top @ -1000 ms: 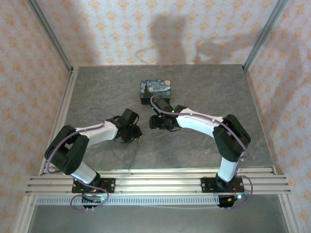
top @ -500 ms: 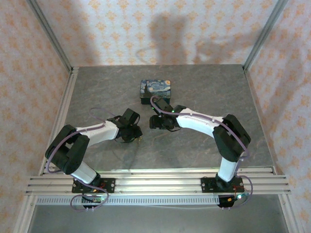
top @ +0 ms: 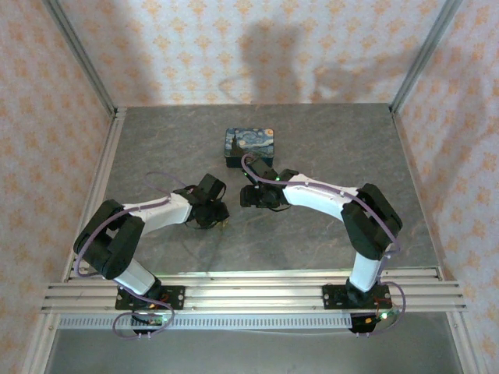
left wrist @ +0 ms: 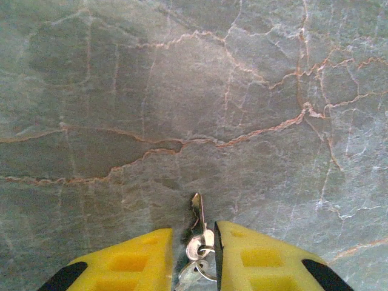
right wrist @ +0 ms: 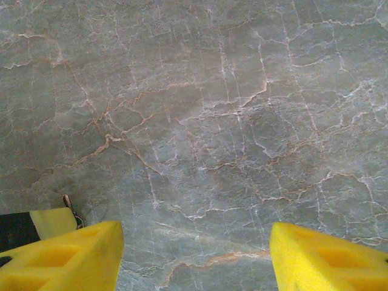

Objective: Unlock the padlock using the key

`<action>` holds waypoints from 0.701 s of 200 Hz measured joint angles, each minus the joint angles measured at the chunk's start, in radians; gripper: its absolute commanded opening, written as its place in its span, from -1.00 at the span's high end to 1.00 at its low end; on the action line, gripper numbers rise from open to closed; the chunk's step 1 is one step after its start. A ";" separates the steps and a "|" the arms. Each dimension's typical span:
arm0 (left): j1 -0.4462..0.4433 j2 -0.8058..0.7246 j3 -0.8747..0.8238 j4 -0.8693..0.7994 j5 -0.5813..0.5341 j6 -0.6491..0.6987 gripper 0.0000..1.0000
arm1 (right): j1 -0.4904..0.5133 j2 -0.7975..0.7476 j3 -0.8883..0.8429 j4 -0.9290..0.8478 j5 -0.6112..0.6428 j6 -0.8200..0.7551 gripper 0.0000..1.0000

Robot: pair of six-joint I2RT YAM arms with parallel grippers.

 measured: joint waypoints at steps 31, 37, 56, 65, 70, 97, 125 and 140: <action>0.000 0.007 0.006 -0.003 0.000 0.000 0.51 | 0.000 0.000 0.000 0.000 0.000 0.000 -0.30; 0.000 0.008 0.007 -0.004 0.000 0.000 0.51 | 0.000 0.000 0.000 0.000 0.000 0.000 -0.30; 0.000 0.013 0.010 -0.007 0.000 0.000 0.51 | 0.000 0.000 0.000 0.000 0.000 0.000 -0.30; 0.000 0.014 0.014 -0.010 0.000 0.000 0.51 | 0.000 0.000 0.000 0.000 0.000 0.000 -0.30; 0.000 0.015 0.015 -0.012 0.000 0.000 0.51 | 0.000 0.000 0.000 0.000 0.000 0.000 -0.30; 0.000 0.019 0.022 -0.022 0.000 0.000 0.51 | 0.000 0.000 0.000 0.000 0.000 0.000 -0.30; -0.007 0.021 0.026 -0.026 -0.006 0.000 0.51 | 0.000 0.000 0.000 0.000 0.000 0.000 -0.30; -0.007 0.022 0.026 -0.027 -0.006 0.000 0.51 | 0.000 0.000 0.000 0.000 0.000 0.000 -0.30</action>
